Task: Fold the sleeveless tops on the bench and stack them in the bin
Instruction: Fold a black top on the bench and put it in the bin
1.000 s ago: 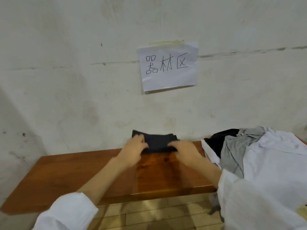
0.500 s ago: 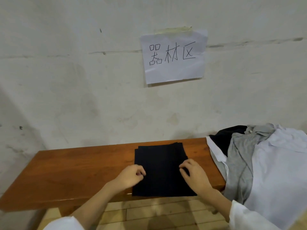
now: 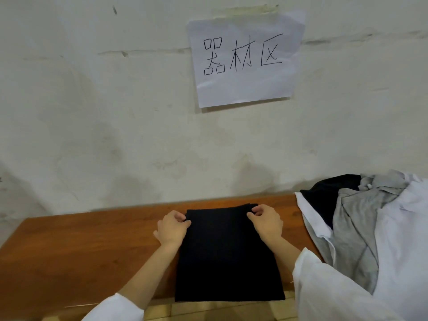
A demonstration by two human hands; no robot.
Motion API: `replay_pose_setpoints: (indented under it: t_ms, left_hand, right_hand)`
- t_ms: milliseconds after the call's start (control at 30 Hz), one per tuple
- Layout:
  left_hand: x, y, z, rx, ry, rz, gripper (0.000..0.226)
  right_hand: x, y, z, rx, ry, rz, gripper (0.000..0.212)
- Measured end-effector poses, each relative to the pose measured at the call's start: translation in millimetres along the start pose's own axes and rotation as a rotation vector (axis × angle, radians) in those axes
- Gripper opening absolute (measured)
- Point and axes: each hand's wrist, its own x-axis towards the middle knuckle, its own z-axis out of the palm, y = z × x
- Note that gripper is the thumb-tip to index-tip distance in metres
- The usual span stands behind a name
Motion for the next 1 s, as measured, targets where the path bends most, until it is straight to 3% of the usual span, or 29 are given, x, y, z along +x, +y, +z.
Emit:
replay_pose_setpoints:
  t_ms: [200,300,400,500,633,700,767,833,933,1000]
  left_hand:
    - [-14,9,-4,-0.132,0.211,0.284,0.023]
    - [-6,15,-1,-0.103,0.194,0.324,0.021]
    - [1,17,6,-0.060,0.074,0.297,0.017]
    - [-4,16,15,0.111,0.050,0.394,0.031]
    - [-42,4,27,0.284,-0.061,0.792,0.035]
    - [-65,-7,31,0.419,-0.199,0.911,0.047]
    - [-81,-17,34,0.516,-0.275,0.914,0.054]
    - [-89,-22,36,0.609,-0.254,0.901,0.059]
    - [-91,-20,36,0.693,-0.264,0.888,0.060]
    - [-89,-15,33,0.631,-0.327,0.855,0.058]
  right_hand:
    - [-24,-6,1,0.345,0.313,-0.100,0.003]
    - [-20,-7,-6,0.356,0.365,-0.112,0.003]
    - [-2,-6,-5,0.291,0.278,-0.078,0.006]
    - [-4,-1,-3,0.097,0.169,-0.083,0.031]
    - [-49,-3,6,-0.185,0.160,-0.530,0.040]
    - [-73,6,18,-0.336,0.069,-0.648,0.062]
    - [-91,21,24,-0.502,-0.042,-0.614,0.077]
    - [-102,36,27,-0.610,-0.104,-0.579,0.072]
    - [-105,34,24,-0.645,-0.204,-0.488,0.070]
    - [-104,26,18,-0.632,-0.208,-0.524,0.089]
